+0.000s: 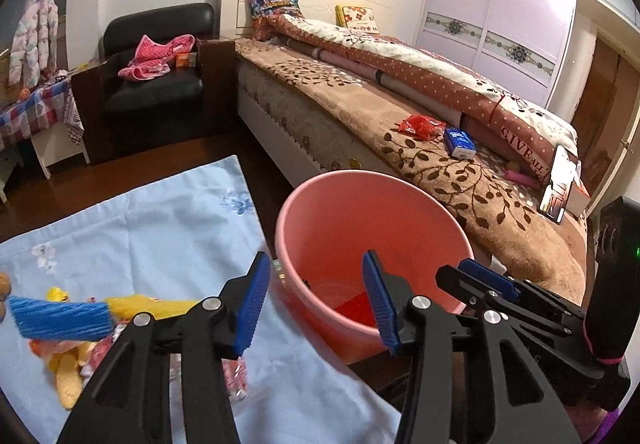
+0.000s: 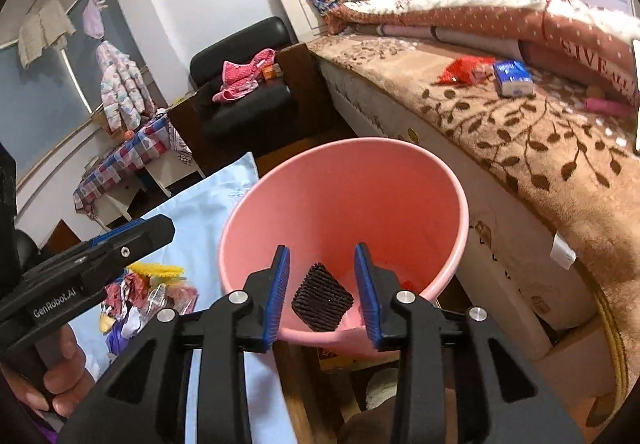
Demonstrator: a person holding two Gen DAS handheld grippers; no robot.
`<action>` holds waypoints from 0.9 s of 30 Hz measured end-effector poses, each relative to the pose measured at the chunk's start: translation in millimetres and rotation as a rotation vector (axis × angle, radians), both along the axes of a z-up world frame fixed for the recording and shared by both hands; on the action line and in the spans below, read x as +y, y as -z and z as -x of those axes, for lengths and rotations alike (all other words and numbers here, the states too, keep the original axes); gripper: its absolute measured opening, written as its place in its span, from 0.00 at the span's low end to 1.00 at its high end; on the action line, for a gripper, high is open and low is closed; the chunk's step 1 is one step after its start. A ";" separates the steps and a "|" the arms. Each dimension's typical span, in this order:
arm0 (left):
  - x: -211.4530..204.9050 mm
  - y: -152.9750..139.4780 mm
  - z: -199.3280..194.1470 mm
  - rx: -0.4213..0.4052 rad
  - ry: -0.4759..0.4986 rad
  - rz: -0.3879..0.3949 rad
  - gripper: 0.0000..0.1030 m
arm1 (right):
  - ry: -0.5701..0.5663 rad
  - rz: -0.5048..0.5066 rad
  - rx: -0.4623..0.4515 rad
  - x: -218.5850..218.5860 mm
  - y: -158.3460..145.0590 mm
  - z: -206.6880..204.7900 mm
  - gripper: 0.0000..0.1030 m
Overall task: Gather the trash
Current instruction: 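Move both tools back to the table toward the purple cloth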
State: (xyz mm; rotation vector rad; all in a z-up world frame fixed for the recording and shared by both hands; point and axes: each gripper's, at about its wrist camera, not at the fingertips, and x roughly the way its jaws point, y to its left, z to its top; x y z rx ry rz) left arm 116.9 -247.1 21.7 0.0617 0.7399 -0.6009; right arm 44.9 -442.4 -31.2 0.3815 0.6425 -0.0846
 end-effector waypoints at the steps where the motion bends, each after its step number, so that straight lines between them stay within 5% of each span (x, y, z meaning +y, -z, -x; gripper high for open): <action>1: 3.7 -1.6 2.5 -0.003 -0.005 -0.002 0.46 | -0.008 0.005 -0.003 3.2 -1.5 1.2 0.33; 21: 73.4 -13.2 50.8 -0.063 -0.113 -0.046 0.48 | -0.155 0.011 -0.048 73.0 -29.3 31.1 0.33; 27: 129.0 -18.7 61.1 -0.087 -0.179 -0.037 0.48 | -0.192 0.025 -0.049 91.2 -31.7 39.5 0.33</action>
